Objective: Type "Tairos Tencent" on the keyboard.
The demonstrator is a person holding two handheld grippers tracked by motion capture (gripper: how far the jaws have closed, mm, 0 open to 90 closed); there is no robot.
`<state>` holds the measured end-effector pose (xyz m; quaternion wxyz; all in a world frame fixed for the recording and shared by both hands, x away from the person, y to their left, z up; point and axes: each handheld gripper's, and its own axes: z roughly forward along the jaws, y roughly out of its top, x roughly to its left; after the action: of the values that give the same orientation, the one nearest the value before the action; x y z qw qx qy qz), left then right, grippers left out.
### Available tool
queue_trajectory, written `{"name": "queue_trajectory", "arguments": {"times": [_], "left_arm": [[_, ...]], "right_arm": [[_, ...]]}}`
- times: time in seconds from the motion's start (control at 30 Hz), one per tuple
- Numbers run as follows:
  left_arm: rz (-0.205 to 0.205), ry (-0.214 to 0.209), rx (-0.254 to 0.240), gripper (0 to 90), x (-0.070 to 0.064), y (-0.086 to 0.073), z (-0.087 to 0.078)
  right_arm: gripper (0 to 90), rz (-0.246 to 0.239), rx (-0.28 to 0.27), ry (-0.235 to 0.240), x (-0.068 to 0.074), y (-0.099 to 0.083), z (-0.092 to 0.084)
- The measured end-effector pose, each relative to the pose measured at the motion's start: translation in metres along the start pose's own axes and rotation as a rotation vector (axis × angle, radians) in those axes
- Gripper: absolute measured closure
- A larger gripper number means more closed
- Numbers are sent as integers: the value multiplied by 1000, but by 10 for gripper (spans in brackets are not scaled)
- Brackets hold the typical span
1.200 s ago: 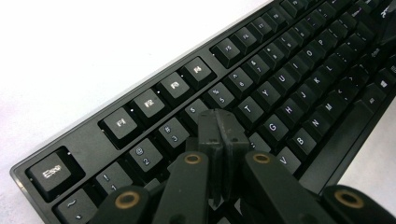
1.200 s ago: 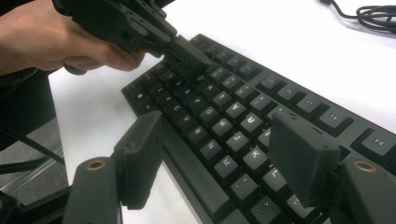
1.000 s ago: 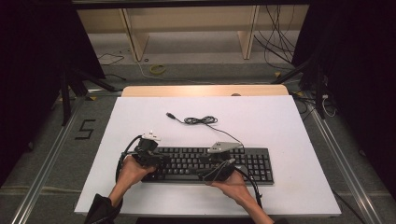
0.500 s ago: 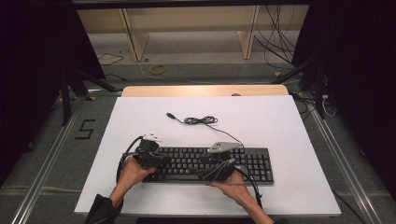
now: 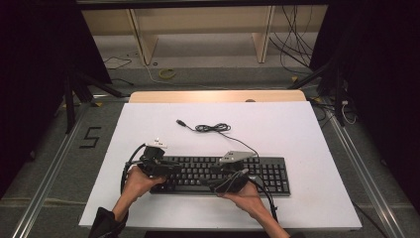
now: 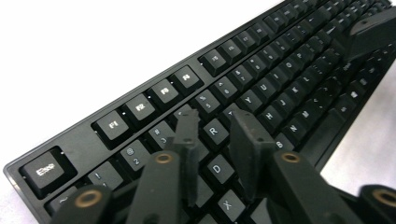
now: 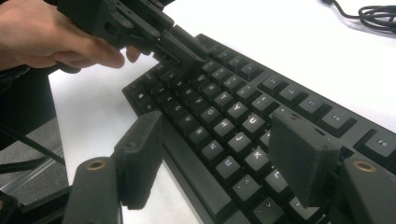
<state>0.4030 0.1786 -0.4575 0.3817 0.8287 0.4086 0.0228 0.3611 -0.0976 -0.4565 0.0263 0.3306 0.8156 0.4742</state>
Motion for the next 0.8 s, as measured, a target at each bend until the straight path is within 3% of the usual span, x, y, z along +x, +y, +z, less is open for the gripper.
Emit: {"name": "queue_trajectory", "arguments": {"times": [0.53,0.8], "left_arm": [[-21,-21,-35,481,-5,1,-9],[-25,-40,-61,362,-6,-1,-14]], "right_arm": [[373,-4,2,0,1,1,1],[429,-13,12,-14,1,3,4]]}}
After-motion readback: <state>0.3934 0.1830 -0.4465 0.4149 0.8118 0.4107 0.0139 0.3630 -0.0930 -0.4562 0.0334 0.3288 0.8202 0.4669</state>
